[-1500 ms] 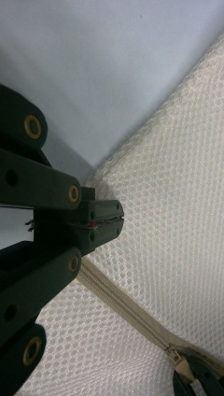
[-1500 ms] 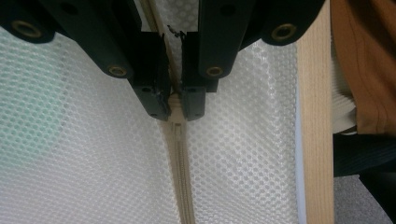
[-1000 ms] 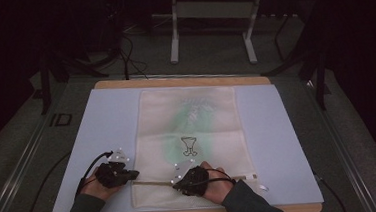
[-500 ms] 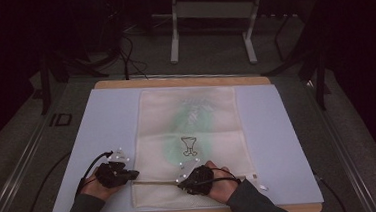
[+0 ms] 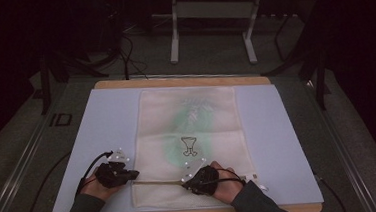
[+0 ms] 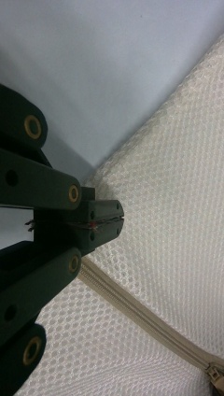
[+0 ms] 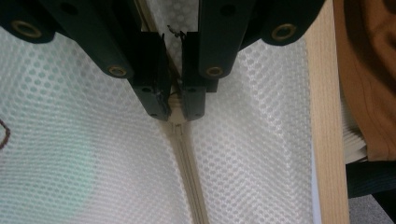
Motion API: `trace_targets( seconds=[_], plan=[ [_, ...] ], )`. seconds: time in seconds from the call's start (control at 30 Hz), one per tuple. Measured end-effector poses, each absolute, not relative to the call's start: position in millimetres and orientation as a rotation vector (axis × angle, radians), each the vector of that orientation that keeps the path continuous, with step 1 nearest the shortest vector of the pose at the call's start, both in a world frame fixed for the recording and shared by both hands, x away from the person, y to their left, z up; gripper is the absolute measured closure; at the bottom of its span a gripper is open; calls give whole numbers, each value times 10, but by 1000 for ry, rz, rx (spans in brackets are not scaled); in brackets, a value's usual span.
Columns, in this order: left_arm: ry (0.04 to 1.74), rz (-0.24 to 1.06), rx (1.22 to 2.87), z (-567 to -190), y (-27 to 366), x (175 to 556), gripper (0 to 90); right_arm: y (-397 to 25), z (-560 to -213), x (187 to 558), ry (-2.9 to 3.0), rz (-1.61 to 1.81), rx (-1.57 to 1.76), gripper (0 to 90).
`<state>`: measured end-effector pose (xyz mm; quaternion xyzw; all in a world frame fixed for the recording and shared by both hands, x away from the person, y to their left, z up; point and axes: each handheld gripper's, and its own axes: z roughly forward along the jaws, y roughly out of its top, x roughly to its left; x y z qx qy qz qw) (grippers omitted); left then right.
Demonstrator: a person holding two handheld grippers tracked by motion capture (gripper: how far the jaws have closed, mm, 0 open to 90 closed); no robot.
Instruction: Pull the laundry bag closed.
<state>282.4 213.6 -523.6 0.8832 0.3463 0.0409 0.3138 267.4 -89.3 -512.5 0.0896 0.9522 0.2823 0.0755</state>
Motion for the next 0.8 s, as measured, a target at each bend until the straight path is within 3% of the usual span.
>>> trace_targets(
  seconds=[0.8],
  plan=[
    [912, 107, 2329, -5235, 2137, 2824, 899, -1053, -5122, 2661, 2842, 852, 288, 823]
  ],
)
